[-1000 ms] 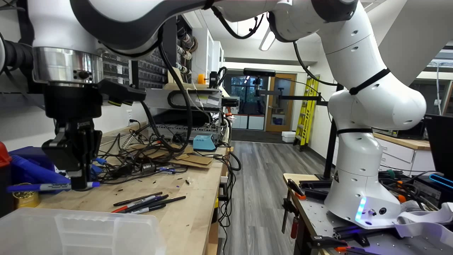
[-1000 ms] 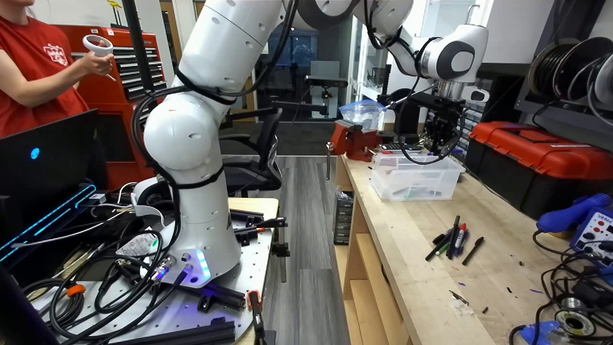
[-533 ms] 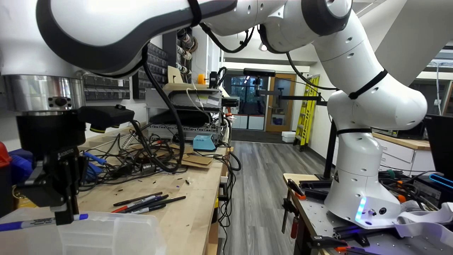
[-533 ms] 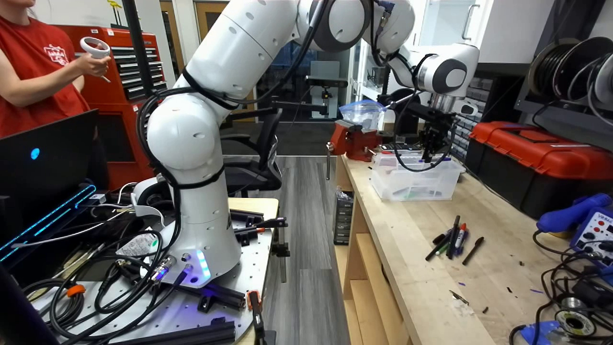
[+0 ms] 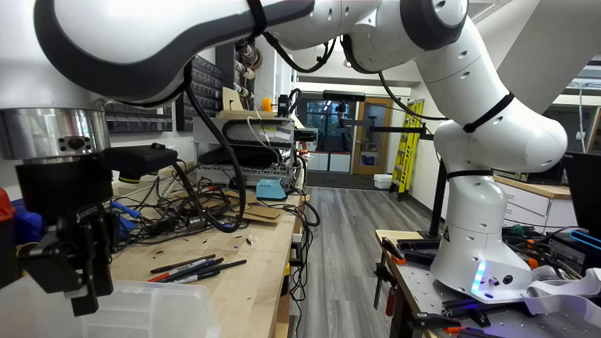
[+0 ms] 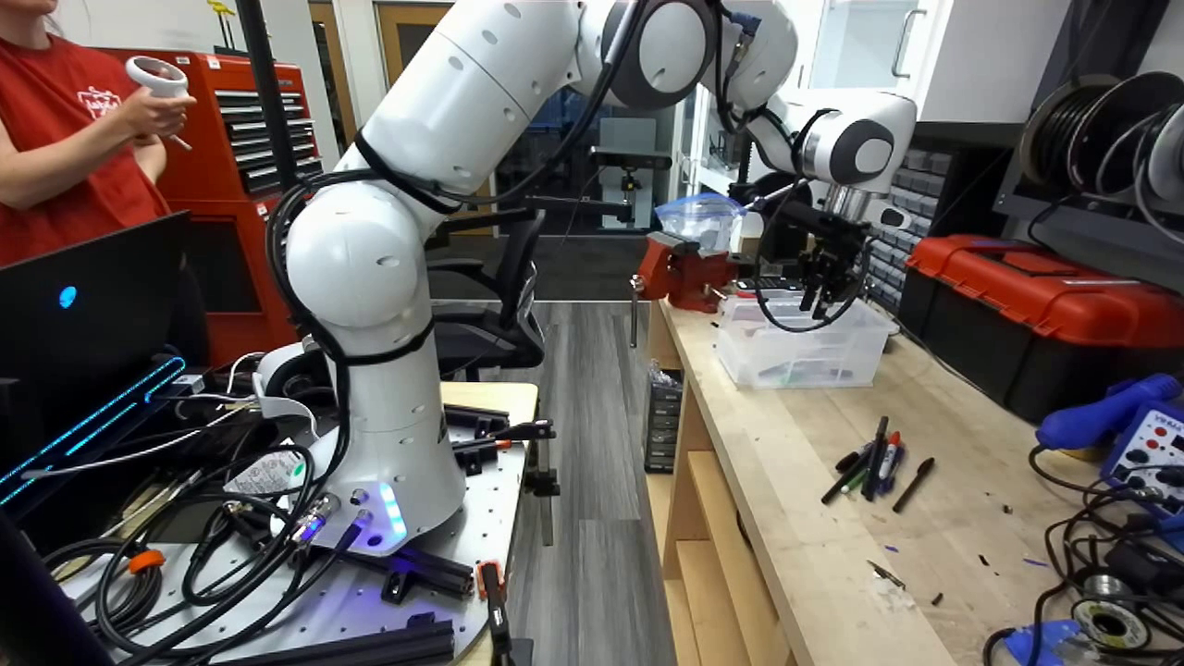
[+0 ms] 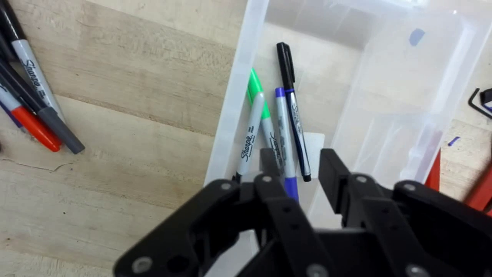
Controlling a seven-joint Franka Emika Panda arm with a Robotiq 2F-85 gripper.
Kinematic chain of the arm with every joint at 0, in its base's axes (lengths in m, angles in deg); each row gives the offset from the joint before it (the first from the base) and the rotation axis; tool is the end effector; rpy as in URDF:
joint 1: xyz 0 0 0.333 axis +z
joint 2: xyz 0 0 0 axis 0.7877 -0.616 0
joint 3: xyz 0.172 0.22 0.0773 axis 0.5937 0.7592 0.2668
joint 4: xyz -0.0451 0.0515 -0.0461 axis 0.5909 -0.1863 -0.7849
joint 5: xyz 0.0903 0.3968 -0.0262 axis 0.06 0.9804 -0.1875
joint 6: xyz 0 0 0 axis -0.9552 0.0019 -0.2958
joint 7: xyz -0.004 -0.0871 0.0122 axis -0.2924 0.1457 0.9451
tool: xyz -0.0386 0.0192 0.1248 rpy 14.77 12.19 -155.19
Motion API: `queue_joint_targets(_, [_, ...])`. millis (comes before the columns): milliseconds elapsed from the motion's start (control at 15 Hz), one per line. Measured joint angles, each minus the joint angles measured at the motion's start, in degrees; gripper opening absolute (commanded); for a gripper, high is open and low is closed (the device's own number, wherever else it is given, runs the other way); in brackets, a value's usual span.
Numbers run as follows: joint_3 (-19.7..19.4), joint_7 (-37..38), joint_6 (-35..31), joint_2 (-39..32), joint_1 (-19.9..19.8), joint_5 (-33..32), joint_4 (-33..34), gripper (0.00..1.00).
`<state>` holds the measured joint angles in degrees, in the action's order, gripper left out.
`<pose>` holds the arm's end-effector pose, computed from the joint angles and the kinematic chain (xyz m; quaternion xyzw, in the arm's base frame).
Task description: Pick up the blue marker and put it in the box
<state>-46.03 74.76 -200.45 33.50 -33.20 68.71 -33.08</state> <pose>0.6537 0.3132 0.2546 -0.9882 -0.1460 0.0388 0.0234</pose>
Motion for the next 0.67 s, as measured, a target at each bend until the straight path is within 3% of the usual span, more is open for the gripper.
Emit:
queue_joint_targets(333, [-0.08,-0.02,0.0,0.45,-0.02,-0.04,0.01,0.97])
queue_joint_targets(467, [-0.21,-0.03,0.0,0.86,-0.06,-0.05,0.01,1.0])
queue_joint_targets(533, [-0.35,-0.06,0.01,1.15,-0.09,-0.05,0.0,0.93])
queue_joint_targets(667, [-0.62,-0.08,0.26,1.57,-0.18,-0.06,-0.01,1.0])
